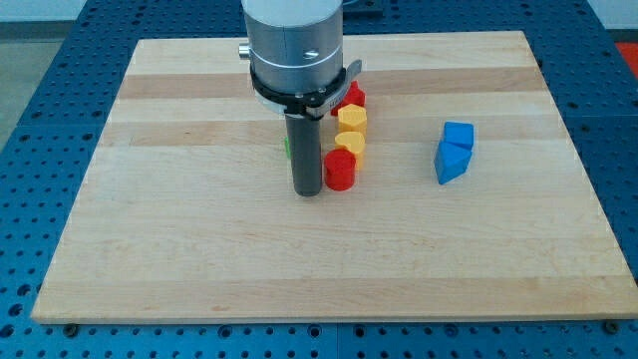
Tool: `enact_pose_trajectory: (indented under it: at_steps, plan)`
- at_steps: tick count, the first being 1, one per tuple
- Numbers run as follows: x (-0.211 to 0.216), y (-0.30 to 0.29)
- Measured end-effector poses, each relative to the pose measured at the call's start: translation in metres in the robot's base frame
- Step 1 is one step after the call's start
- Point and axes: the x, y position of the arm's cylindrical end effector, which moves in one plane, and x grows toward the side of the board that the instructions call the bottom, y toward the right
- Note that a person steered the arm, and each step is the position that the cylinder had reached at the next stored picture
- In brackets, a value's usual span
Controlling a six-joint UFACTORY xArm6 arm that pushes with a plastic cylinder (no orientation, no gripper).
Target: Push the green blocks down
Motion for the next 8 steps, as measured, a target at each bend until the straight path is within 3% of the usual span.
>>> enact_pose_trajectory:
  at_steps: [2, 8]
  plan:
    - [-0.026, -0.001]
    - [-0.016, -0.008]
